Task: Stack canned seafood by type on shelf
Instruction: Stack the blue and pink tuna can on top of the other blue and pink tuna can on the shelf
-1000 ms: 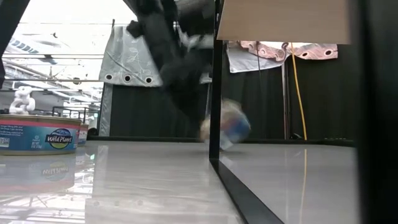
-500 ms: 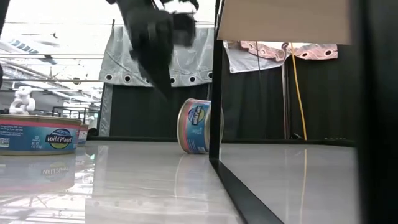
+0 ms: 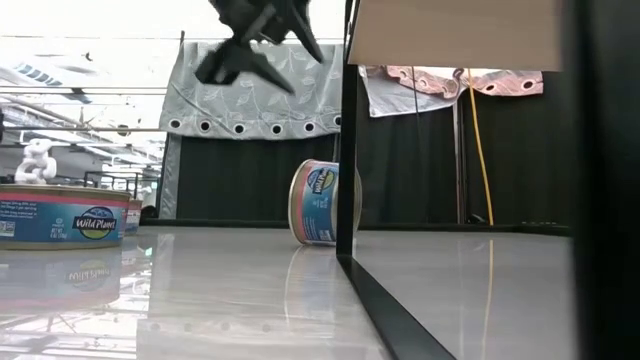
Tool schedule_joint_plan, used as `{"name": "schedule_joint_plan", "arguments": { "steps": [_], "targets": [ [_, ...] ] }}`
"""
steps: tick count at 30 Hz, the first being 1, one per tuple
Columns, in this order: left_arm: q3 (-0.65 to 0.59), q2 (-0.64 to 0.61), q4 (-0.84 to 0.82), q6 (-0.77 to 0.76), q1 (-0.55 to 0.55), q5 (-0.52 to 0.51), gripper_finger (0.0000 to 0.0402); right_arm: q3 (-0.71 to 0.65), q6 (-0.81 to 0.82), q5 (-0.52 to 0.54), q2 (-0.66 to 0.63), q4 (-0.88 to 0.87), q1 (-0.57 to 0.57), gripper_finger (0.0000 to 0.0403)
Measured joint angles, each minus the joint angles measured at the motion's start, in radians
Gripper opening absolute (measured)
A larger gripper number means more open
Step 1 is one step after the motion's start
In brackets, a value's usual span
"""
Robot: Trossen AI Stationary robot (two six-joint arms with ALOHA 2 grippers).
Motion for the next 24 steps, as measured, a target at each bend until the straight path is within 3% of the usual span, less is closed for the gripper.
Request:
{"name": "schedule_joint_plan", "arguments": {
  "steps": [3, 7, 24],
  "targets": [
    [-0.001, 0.034, 0.051, -0.016, -0.005, -0.070, 0.0280, 0.000, 0.000, -0.001, 0.024, 0.000, 0.000, 0.0380],
    [0.000, 0.077, 0.064, -0.060, -0.005, -0.095, 0.0320, 0.000, 0.005, -0.009, 0.049, 0.000, 0.000, 0.0380],
    [0.000, 0.230, 0.091, -0.083, -0.041, -0.130, 0.0384, 0.000, -0.022, -0.034, 0.049, 0.000, 0.000, 0.0380]
  ]
}}
